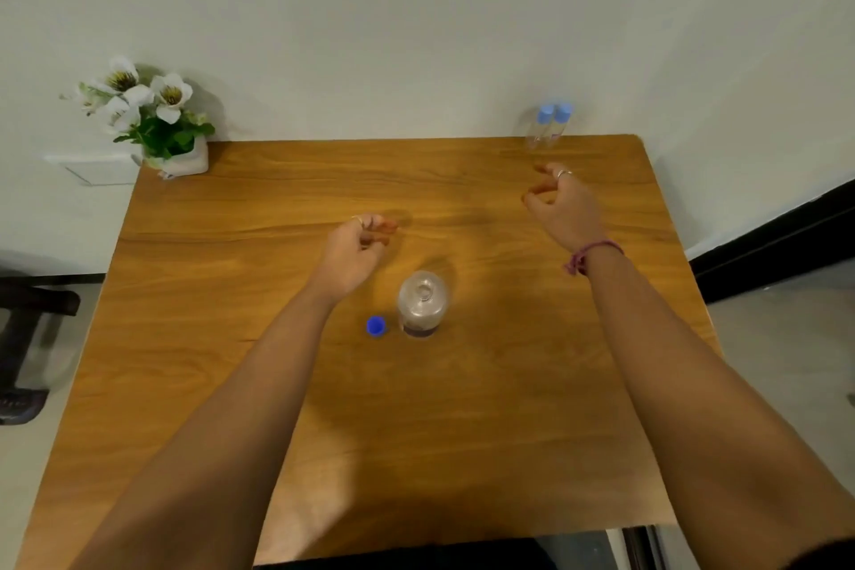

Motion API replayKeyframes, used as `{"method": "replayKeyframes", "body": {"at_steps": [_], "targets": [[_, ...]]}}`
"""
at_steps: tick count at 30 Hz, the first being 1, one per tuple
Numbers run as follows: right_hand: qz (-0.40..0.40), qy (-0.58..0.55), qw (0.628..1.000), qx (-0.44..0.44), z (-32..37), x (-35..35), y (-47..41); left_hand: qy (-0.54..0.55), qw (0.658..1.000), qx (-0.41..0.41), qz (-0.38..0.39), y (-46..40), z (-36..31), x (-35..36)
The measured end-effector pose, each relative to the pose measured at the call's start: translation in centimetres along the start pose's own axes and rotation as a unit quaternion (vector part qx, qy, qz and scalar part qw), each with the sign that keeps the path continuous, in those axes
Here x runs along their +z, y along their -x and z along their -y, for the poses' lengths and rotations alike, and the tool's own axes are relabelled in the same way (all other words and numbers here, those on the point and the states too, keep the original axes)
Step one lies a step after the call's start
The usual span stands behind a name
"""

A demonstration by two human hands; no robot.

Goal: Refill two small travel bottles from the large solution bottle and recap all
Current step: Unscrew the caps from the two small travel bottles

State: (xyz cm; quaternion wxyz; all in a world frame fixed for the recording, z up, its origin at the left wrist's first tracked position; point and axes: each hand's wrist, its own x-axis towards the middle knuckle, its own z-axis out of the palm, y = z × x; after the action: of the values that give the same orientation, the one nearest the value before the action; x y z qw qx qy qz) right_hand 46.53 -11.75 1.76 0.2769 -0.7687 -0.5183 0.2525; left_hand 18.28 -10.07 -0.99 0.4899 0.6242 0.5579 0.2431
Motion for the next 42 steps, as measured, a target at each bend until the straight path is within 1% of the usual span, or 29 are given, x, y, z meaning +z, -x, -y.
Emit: {"method": "replayKeyframes", "body": {"at_steps": [3, 7, 13, 19, 23, 25, 27, 30, 33, 34, 36, 39, 42], "targets": [[-0.057, -0.026, 0.997, 0.037, -0.5, -0.9, -4.3, 0.015, 0.999, 0.032, -0.009, -2.8, -3.1, 1.4], [-0.1, 0.021, 0.994, 0.047, -1.7, -1.3, -9.5, 0.035, 0.998, 0.056, -0.014, -6.2, -6.4, 3.0], [-0.07, 0.109, 0.991, 0.014, -3.1, -1.5, -15.0, 0.039, 0.997, 0.067, -0.006, -8.7, -9.2, 4.5], [-0.055, 0.22, 0.974, 0.013, -2.9, -1.2, -17.8, 0.027, 0.998, 0.062, 0.008, -9.5, -9.7, 4.5], [-0.052, 0.22, 0.974, 0.013, -2.7, -0.9, -18.2, 0.009, 0.998, 0.055, 0.008, -9.6, -9.6, 4.3], [-0.028, 0.203, 0.979, 0.01, -1.9, -0.8, -17.8, -0.008, 0.999, 0.053, 0.005, -9.4, -9.6, 4.2], [0.019, 0.177, 0.984, -0.01, -0.4, -0.5, -16.9, -0.031, 0.998, 0.048, -0.002, -9.2, -9.7, 4.2], [0.125, 0.07, 0.989, -0.04, 3.2, 0.1, -14.5, -0.093, 0.994, 0.049, -0.018, -8.8, -9.7, 4.2], [0.222, -0.022, 0.974, -0.047, 7.5, 0.2, -11.3, -0.147, 0.986, 0.065, -0.044, -8.0, -9.0, 3.8], [0.238, -0.044, 0.969, -0.051, 8.8, 0.2, -10.2, -0.155, 0.983, 0.072, -0.061, -7.5, -8.8, 3.4], [0.244, -0.076, 0.965, -0.061, 11.0, 0.2, -8.1, -0.167, 0.976, 0.087, -0.108, -6.4, -8.3, 2.2], [0.256, -0.094, 0.959, -0.078, 13.5, 0.5, -4.9, -0.18, 0.965, 0.1, -0.164, -3.8, -7.9, -0.4], [0.253, -0.035, 0.957, -0.139, 15.5, 1.4, -2.2, -0.195, 0.96, 0.1, -0.173, -1.2, -7.5, -2.7]]}}
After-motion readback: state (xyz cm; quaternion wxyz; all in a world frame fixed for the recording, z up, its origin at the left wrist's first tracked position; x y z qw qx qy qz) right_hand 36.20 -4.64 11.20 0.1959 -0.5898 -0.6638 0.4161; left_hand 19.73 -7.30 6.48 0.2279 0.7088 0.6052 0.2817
